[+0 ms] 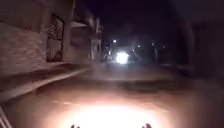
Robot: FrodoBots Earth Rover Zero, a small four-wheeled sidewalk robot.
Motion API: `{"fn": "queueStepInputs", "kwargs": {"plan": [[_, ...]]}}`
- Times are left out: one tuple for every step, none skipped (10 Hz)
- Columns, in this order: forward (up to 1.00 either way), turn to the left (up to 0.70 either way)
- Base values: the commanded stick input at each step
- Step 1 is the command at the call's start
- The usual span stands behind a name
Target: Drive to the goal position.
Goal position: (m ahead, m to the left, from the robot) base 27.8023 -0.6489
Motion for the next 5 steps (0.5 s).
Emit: {"fn": "queueStepInputs", "kwargs": {"plan": [[0.50,0.00],[0.50,0.00],[0.50,0.00],[0.50,0.00],[0.50,0.00]]}}
